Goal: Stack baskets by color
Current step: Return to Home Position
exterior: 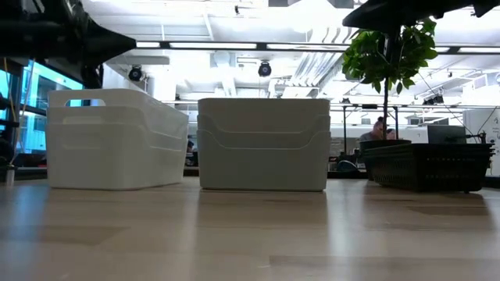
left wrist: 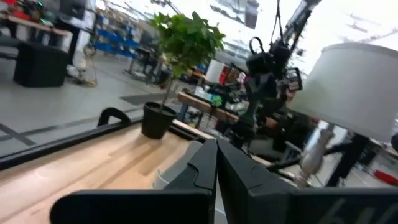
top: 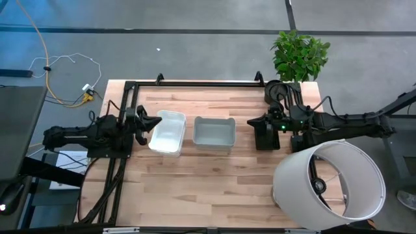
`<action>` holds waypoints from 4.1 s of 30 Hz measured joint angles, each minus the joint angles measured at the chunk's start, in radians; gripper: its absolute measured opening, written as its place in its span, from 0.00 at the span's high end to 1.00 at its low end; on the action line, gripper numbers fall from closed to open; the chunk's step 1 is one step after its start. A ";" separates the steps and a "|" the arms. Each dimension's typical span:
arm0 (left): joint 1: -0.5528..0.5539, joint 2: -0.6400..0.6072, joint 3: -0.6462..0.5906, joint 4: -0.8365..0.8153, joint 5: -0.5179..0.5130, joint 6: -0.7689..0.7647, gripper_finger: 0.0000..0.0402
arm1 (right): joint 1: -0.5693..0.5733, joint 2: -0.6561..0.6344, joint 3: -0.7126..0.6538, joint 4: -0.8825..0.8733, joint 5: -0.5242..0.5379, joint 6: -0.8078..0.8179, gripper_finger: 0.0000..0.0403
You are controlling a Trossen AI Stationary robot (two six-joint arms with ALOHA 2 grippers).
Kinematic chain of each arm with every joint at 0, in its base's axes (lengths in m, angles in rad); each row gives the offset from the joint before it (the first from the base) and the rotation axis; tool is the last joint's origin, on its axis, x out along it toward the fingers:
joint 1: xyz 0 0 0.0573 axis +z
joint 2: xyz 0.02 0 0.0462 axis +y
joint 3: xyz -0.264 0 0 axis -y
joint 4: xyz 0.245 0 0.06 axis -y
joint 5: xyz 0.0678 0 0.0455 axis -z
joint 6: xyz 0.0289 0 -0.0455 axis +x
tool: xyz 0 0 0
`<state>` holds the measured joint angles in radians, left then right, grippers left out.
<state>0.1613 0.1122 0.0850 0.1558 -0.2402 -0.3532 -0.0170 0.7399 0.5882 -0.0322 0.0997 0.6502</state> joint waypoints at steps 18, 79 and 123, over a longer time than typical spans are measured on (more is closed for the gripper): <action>0.004 -0.099 -0.071 -0.116 0.035 0.194 1.00 | 0.000 0.000 0.000 0.000 0.002 0.005 1.00; 0.022 -0.093 -0.071 -0.150 0.227 0.147 1.00 | 0.116 -0.738 -0.578 0.195 -0.140 -0.295 1.00; 0.022 -0.093 -0.071 -0.151 0.229 0.147 1.00 | 0.101 -0.726 -0.577 0.039 -0.100 -0.388 1.00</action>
<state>0.1829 0.0196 0.0143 0.0044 -0.0116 -0.2062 0.0837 0.0143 0.0116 0.0072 -0.0006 0.2619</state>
